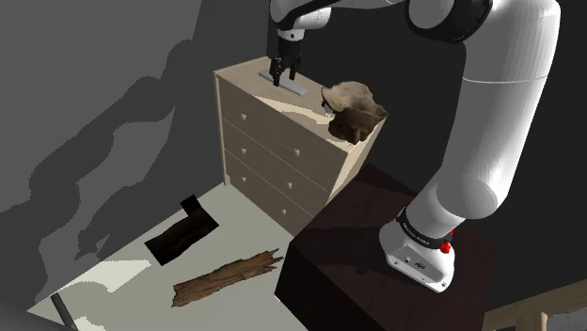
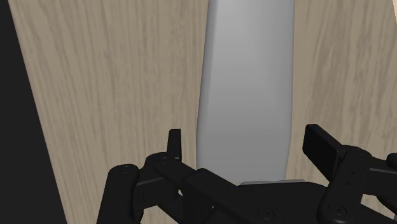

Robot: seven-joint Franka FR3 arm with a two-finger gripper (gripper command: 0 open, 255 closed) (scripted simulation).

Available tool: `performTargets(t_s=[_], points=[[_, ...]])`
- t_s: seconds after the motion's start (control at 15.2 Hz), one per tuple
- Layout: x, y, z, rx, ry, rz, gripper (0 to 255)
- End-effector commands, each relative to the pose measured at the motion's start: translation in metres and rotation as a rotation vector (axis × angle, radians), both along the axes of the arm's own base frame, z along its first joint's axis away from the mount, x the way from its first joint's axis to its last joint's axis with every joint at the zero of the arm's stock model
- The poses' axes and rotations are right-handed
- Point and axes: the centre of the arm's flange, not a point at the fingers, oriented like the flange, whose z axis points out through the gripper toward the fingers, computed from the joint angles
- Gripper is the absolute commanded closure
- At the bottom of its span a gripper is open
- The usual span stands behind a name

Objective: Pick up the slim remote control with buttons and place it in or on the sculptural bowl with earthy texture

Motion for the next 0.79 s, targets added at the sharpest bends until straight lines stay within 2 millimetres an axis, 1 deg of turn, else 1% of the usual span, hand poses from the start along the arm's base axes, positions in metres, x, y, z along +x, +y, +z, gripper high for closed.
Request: performTargets(t_s=[0.0, 0.07, 0.13, 0.73], points=[[0.0, 0.0, -0.0001, 0.0, 0.0, 0.0, 0], [0.0, 0.0, 0.0, 0.0, 0.0, 0.0, 0], [0.0, 0.0, 0.0, 0.0, 0.0, 0.0, 255], [0.0, 0.0, -0.0001, 0.0, 0.0, 0.0, 255]])
